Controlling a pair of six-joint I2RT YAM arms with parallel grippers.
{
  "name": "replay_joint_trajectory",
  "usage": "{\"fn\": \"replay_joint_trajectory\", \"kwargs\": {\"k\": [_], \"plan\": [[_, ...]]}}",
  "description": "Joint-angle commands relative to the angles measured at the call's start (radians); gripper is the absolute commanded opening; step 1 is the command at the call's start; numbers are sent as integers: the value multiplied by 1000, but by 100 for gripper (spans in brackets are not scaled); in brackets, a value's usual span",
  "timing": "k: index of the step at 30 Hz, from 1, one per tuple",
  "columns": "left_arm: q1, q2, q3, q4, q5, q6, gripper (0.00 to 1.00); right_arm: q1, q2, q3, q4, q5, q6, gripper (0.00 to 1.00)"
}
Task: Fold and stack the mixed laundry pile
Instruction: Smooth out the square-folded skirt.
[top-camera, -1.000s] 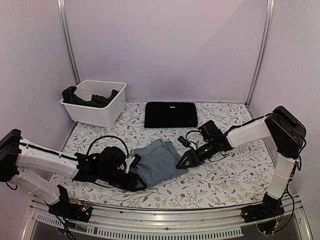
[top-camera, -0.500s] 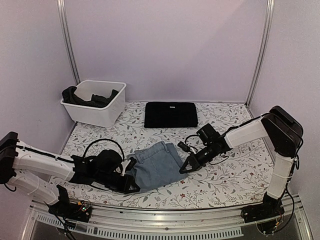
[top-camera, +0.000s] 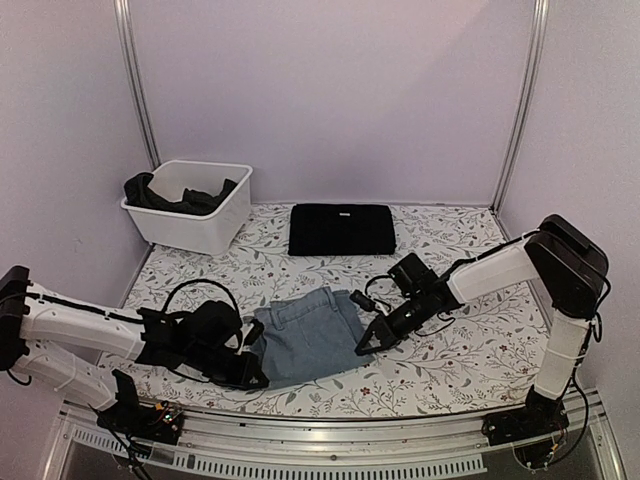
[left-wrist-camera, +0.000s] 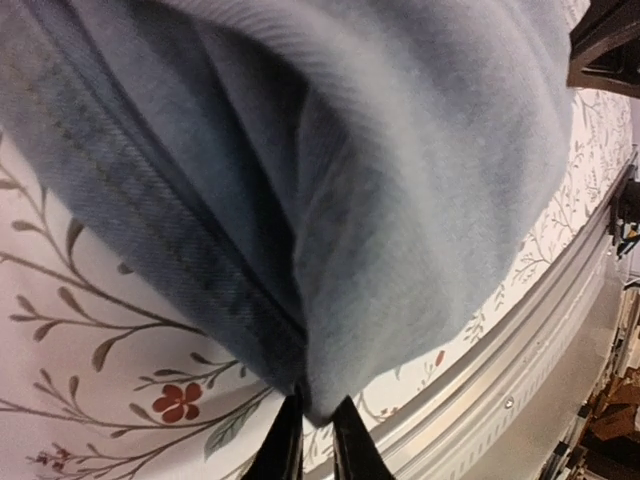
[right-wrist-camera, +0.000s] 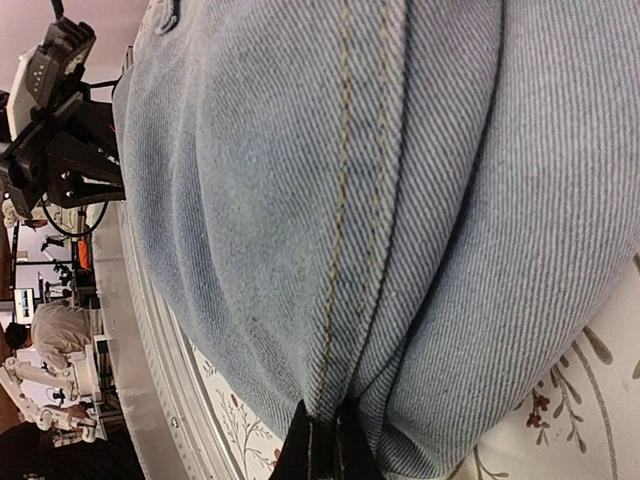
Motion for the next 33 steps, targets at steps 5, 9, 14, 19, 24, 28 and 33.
{"fn": "replay_joint_trajectory", "kwargs": {"k": [5,9,14,19,24,28,33], "plan": [[27,-205,67,-221,-79,69,44,15,-151,-11,-176,125,32,46],[185,-306,41,-160,-6,99,44,-22,-200,75,-157,144,52,56],[308,-280,36,-66,27,130,44,-39,-87,253,-165,174,45,59],[388,-169,46,16,71,152,48,-39,44,397,-193,195,30,65],[398,-60,79,75,86,190,49,-39,138,463,-187,199,34,68],[406,27,123,101,91,217,49,-39,174,495,-172,189,50,69],[407,150,185,144,97,245,46,-39,205,516,-166,162,54,72]]}}
